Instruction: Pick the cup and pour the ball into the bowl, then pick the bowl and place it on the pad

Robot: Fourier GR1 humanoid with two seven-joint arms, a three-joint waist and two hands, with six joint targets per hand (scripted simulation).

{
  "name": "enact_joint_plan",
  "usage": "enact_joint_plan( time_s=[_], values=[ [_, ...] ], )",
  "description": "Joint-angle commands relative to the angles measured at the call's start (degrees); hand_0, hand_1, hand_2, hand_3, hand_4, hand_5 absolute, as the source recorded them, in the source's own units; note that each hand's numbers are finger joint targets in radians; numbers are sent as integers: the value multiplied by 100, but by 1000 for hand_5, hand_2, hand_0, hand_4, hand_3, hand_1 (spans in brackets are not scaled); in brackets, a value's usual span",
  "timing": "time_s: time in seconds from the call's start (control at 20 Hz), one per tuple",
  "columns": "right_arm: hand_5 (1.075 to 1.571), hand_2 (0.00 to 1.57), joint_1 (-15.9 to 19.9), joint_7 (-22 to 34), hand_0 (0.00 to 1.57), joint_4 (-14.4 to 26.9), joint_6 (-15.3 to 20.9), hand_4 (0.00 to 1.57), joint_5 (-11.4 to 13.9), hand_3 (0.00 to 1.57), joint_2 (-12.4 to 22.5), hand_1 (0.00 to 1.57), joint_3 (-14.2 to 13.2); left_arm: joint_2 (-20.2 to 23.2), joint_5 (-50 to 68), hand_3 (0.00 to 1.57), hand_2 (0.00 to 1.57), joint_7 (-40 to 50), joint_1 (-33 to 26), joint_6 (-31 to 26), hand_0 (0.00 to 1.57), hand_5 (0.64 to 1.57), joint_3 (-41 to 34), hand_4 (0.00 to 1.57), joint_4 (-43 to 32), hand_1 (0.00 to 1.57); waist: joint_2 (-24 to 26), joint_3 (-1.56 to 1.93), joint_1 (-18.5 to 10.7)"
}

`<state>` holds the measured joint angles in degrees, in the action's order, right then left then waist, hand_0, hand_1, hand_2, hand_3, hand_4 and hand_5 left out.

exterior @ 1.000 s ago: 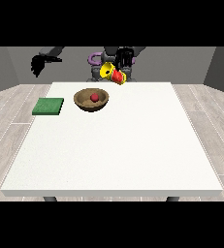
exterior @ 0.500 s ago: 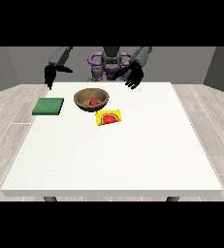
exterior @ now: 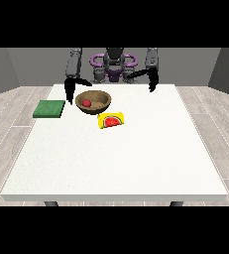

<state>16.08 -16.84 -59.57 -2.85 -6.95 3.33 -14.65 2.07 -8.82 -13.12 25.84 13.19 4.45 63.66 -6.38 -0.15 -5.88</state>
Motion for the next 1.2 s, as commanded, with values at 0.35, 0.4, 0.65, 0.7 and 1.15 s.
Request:
enact_joint_plan(
  time_s=[0.35,0.4,0.65,0.7,1.15],
  values=[
    [1563,0,920,-924,0,1710,203,189,-165,0,200,0,-292,438,305,0,0,158,-27,-715,0,1566,-331,0,736,0,-259,19,-140],
    [1561,0,711,-651,0,1676,176,194,-117,0,260,0,-156,549,467,0,0,-226,-576,-959,0,1565,-466,0,626,0,28,17,-8],
    [1563,0,942,-1215,0,2388,47,100,-157,0,326,0,-236,569,372,0,0,315,-175,-895,0,1566,-462,0,985,0,-235,19,-62],
    [1564,0,1000,-1163,0,2265,111,142,-112,0,224,0,-78,605,448,0,0,-399,-632,-1037,0,1566,-592,0,660,0,-167,17,12],
    [1505,1571,430,-895,1571,3014,1602,850,532,1088,553,1571,-97,531,395,0,0,29,-173,-1017,0,1564,-370,470,1323,0,-685,5,-525]
  ],
)
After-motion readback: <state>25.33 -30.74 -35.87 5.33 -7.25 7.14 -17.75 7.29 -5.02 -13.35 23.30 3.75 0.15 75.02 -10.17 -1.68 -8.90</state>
